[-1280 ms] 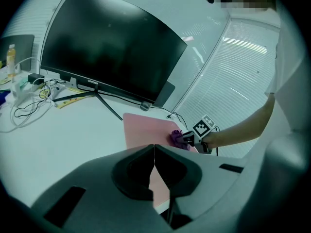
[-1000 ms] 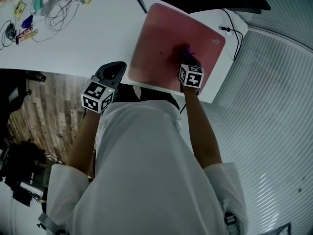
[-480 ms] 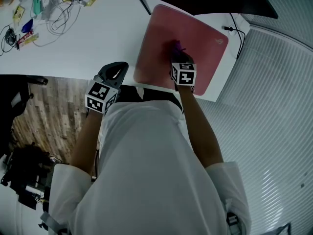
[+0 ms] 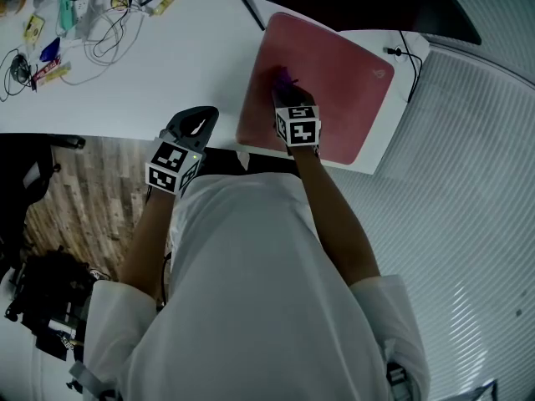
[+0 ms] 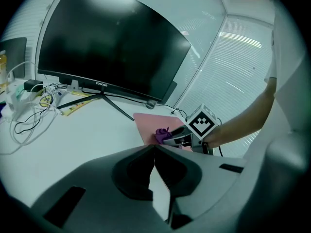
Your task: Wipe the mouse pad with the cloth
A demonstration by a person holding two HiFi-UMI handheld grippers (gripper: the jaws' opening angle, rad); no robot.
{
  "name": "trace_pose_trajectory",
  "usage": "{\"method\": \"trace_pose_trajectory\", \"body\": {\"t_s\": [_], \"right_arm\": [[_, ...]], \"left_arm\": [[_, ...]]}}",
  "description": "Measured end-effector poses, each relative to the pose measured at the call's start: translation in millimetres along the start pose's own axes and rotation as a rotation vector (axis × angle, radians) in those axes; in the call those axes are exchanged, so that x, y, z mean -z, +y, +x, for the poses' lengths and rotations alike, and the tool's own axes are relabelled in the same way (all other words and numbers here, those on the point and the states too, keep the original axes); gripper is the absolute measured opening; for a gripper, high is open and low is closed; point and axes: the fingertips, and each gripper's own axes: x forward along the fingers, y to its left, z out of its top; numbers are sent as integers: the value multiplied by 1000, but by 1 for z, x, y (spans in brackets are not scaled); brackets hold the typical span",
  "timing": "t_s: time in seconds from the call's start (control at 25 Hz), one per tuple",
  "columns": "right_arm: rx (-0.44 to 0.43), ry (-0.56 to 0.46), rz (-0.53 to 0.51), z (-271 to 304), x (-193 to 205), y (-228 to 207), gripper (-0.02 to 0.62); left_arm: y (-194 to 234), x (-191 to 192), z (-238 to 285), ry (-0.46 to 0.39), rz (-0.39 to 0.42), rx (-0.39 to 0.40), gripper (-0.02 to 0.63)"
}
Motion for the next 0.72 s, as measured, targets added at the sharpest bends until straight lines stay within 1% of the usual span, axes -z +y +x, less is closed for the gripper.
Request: {"method": "trace_pose_trajectory", "body": {"t_s": [0.2,0.4,0.56,0.72], "right_arm": [[-30,-3,3,8,-11,21,121],[-74,-9,28,18,-22,44,121],[-104,-11,16,25,-33,59,121],[-134,-26,17,19,-43,63,121]], "left_arm": [[9,-1,-6,-3,-2,1,18],[16,4,-11,-11,-20,1,18],[19,9,-11,-7,-23,17,18],[21,8,-7,0,-8,37,18]]}}
